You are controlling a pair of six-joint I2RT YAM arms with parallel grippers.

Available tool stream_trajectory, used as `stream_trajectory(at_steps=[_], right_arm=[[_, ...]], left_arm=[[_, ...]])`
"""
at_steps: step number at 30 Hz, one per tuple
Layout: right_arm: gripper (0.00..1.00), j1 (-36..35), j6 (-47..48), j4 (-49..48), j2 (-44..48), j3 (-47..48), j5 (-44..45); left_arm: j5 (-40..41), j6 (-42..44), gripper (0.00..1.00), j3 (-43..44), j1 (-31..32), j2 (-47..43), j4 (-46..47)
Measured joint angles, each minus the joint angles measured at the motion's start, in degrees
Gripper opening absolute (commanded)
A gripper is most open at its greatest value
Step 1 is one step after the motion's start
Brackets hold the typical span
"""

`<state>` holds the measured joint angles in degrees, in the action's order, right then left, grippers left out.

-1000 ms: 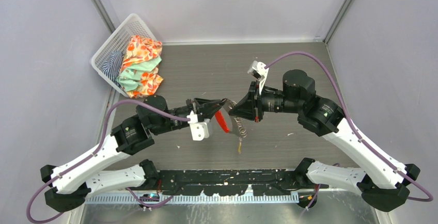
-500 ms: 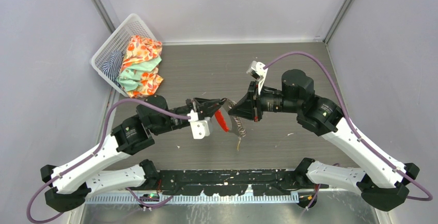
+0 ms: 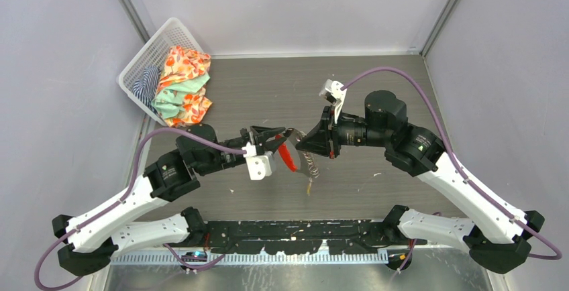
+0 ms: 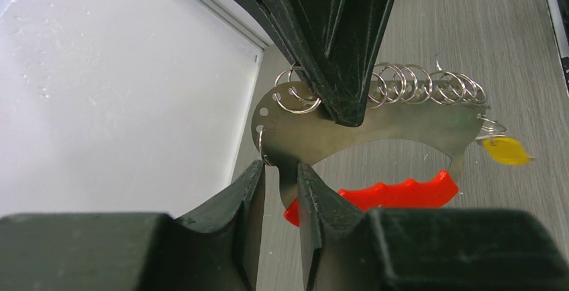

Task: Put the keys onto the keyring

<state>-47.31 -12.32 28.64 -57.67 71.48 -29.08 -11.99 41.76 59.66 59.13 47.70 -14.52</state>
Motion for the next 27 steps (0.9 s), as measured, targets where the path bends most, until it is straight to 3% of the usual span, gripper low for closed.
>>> stream_trajectory(at_steps=[6, 16, 27], right_arm=[[0.01, -0.2, 0.2, 0.0, 0.0, 0.0, 0.4], [0.01, -0.5, 0.8, 0.3, -0.1, 0.0, 0.5], [0.01, -1.0, 1.9, 3.5, -2.2, 0.0, 0.5]], left_arm=[[-0.5, -0.3, 0.21, 0.0, 0.0, 0.0, -0.4], [-0.7, 0.5, 0.26, 0.1, 0.0, -0.1, -0.9], [-3.2, 0.9, 0.40, 3.9, 0.0, -0.5, -1.0]])
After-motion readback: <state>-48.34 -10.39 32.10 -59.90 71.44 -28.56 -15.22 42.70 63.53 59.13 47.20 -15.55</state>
